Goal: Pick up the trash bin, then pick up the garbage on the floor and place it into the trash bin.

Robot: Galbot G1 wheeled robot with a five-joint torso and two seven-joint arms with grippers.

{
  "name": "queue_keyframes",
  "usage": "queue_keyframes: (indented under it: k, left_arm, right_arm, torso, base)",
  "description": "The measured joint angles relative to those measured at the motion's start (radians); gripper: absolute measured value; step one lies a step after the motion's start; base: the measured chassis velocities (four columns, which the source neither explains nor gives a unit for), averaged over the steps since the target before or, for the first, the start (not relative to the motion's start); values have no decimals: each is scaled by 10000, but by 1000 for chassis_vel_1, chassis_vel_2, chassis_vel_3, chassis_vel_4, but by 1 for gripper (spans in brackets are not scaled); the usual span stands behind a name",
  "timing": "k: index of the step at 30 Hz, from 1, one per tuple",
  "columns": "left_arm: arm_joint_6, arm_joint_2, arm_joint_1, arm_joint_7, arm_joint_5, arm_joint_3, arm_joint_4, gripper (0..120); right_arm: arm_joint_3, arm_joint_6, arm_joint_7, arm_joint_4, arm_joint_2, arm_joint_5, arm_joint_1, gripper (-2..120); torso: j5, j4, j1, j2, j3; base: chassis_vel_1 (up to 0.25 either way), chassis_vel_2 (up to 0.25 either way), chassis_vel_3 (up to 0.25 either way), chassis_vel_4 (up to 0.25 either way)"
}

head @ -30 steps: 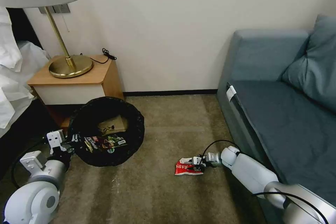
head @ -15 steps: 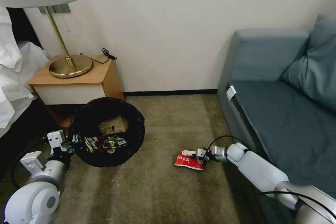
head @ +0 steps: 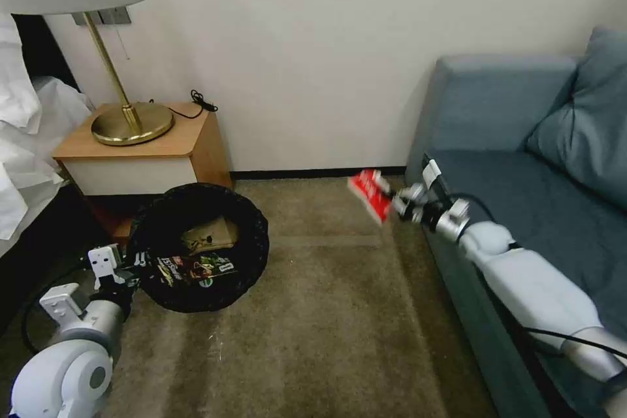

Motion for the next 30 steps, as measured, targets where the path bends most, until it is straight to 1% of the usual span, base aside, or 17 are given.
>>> queue_keyframes:
  k: [1, 3, 4, 6, 7, 8, 9, 10, 13, 16, 19, 21, 24, 26, 27, 29, 30]
  left_arm:
    - [0, 0, 0, 0, 0, 0, 0, 1]
    - [-11, 71, -25, 6, -63, -84, 36, 1]
    - [-11, 71, -25, 6, -63, -84, 36, 1]
    - [-15, 68, -90, 6, -75, -84, 100, 1]
    - [-15, 51, -137, 2, -74, -56, 125, 1]
    - [-15, 51, -137, 2, -74, -56, 125, 1]
    - [-16, 20, -199, 5, -74, -2, 141, 1]
    - [-14, -6, -255, -1, -68, 47, 164, 1]
    - [-5, -15, -282, -9, -64, 71, 193, 1]
    - [21, -12, -306, -17, -39, 120, 266, 1]
    - [28, -30, -313, -17, -23, 134, 276, 1]
    - [37, -122, -307, -19, 28, 145, 271, 1]
    - [41, -200, -229, -19, 78, 101, 198, 1]
    - [40, -343, -43, -13, 147, -29, 1, 1]
    - [40, -343, -43, -13, 147, -29, 1, 1]
    - [40, -485, 66, -12, 208, -95, -157, 1]
    - [40, -485, 66, -12, 208, -95, -157, 1]
  right_arm:
    - [0, 0, 0, 0, 0, 0, 0, 0]
    - [765, 189, 316, 2083, -178, 1459, -108, 0]
    - [765, 189, 316, 2083, -178, 1459, -108, 0]
    - [889, 81, 667, 3833, -154, 2214, -136, 0]
    - [708, -82, 750, 4437, -110, 2371, -132, 0]
    - [708, -82, 750, 4437, -110, 2371, -132, 0]
    - [379, -245, 769, 4964, -30, 2349, -116, 0]
    - [-28, -366, 762, 5446, 120, 2072, -75, 0]
    - [-335, -458, 757, 5701, 249, 1868, -29, 0]
    - [-1395, -659, 717, 6056, 685, 1595, 359, 0]
    - [-1801, -698, 692, 6091, 834, 1553, 702, 0]
    - [-2652, -811, 682, 6419, 982, 1488, 1416, 0]
    - [-3154, -905, 681, 6667, 1071, 1482, 1849, 0]
    - [-3931, -918, 652, 6674, 1335, 1411, 2314, 0]
    - [-3931, -918, 652, 6674, 1335, 1411, 2314, 0]
    - [-4509, -907, 638, 6538, 1660, 1277, 2633, 0]
    - [-4509, -907, 638, 6538, 1660, 1277, 2633, 0]
  torso:
    - [0, 0, 0, 0, 0]
    - [-4, 1, 0, 1, -1]
    - [-4, 1, 0, 1, -1]
    - [-6, 7, -1, 1, -2]
    - [-7, 3, 0, 1, -2]
    - [-7, 3, 0, 1, -2]
    - [-5, 3, 0, 0, -1]
    - [-6, 3, -1, 1, -1]
    - [-6, 3, -1, 1, -2]
    - [-6, 3, -1, 0, -2]
    - [-5, 3, -1, 0, -1]
    - [-6, 4, -1, 0, -1]
    - [-6, -2, -1, 0, -1]
    - [-4, 0, 0, 0, 0]
    - [-4, 0, 0, 0, 0]
    - [-6, 8, -1, 1, -1]
    - [-6, 8, -1, 1, -1]
  base:
    - [0, 0, 0, 0]
    - [0, 0, 0, 0]
    - [0, 0, 0, 0]
    - [0, 0, 0, 0]
    - [0, 0, 0, 0]
    - [0, 0, 0, 0]
    - [0, 0, 0, 0]
    - [0, 0, 0, 0]
    - [0, 0, 0, 0]
    - [0, 0, 0, 0]
    - [0, 0, 0, 0]
    - [0, 0, 0, 0]
    - [0, 0, 0, 0]
    - [0, 0, 0, 0]
    - [0, 0, 0, 0]
    - [0, 0, 0, 0]
    - [0, 0, 0, 0]
